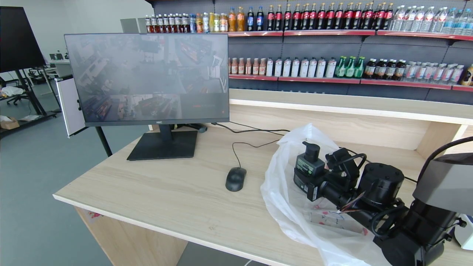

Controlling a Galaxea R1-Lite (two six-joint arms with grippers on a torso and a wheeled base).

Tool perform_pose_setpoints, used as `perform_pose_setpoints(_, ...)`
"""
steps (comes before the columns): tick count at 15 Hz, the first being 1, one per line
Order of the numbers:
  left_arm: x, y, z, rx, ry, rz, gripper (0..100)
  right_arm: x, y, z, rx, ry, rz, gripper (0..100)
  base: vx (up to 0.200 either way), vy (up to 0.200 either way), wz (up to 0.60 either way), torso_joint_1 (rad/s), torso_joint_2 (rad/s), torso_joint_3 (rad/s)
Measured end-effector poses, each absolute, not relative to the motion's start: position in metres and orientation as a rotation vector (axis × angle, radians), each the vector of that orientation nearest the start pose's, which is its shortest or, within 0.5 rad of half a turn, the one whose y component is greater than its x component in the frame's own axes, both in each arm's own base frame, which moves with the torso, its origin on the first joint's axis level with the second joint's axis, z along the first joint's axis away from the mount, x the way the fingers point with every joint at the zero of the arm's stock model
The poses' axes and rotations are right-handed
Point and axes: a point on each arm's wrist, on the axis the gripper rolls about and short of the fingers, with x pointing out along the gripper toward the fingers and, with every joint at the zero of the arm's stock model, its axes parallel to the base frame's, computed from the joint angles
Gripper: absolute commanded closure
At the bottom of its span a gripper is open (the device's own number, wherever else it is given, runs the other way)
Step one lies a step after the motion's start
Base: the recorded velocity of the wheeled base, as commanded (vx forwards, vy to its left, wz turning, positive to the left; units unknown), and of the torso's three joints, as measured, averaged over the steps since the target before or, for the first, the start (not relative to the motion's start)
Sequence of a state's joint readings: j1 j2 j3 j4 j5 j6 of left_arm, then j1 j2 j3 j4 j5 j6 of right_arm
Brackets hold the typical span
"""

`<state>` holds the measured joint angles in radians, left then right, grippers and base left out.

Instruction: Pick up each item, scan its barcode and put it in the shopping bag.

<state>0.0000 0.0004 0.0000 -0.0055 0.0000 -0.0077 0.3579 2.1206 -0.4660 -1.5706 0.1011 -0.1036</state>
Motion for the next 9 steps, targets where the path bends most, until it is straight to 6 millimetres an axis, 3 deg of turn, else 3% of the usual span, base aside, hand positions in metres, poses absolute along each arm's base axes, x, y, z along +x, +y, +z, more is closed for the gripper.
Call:
perform_pose_setpoints(1,-0.0228,0.0000,0.0761,-0.008,-0.005,0.000,100,0.2967,0.1134,0.0660,-0.113,0.067,0.463,100,0.000,0.000,0.00,0.000,0.00,0.000)
perform_pose_setpoints(2,-0.0228,0.0000,0.0761,-0.007,-0.005,0.000,100,0.2949,0.1121,0.0651,-0.115,0.077,0.462,0,0.000,0.000,0.00,0.000,0.00,0.000)
perform_pose_setpoints(9,-0.0228,0.0000,0.0761,-0.008,-0.005,0.000,100,0.2943,0.1073,0.0721,-0.094,0.060,0.446,0,0.000,0.000,0.00,0.000,0.00,0.000)
